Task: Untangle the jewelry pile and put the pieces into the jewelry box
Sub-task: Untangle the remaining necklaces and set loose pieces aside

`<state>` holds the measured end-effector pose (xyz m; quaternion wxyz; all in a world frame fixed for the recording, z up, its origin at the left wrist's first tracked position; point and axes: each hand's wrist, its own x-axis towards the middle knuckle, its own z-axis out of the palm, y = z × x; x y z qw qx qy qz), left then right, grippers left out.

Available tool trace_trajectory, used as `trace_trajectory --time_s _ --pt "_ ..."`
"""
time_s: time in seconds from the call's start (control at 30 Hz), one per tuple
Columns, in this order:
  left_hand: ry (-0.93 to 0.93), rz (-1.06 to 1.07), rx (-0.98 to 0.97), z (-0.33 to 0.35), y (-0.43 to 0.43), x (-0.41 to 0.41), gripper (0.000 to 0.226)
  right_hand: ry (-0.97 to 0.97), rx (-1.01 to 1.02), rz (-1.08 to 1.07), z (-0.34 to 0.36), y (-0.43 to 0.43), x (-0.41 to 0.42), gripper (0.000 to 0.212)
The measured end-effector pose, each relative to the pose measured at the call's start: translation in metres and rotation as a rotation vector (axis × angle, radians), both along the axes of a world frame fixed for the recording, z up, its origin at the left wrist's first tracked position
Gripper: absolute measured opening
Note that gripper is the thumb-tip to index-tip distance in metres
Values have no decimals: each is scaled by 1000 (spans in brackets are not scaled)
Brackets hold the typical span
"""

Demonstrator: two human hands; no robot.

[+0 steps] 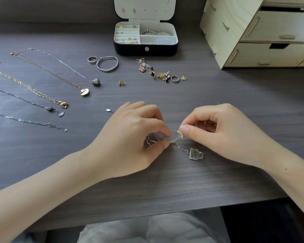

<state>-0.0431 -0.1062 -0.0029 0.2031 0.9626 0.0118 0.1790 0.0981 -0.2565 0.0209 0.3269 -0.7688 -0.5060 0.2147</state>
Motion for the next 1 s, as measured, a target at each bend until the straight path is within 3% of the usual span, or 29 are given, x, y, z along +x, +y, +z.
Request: trace_trajectory --time_s 0.13,0.33,0.63,1.0 --pt "70 -45 -9 2 -1 10 16 39 17 2 -1 0 1 16" --pt "171 -52 -175 0 2 15 9 65 34 -7 -1 -5 4 14" --pt "178 -23 -298 0 0 13 6 69 9 -10 -4 -11 4 14" --pt "206 72 -553 10 -4 14 3 557 92 -147 3 9 -1 14"
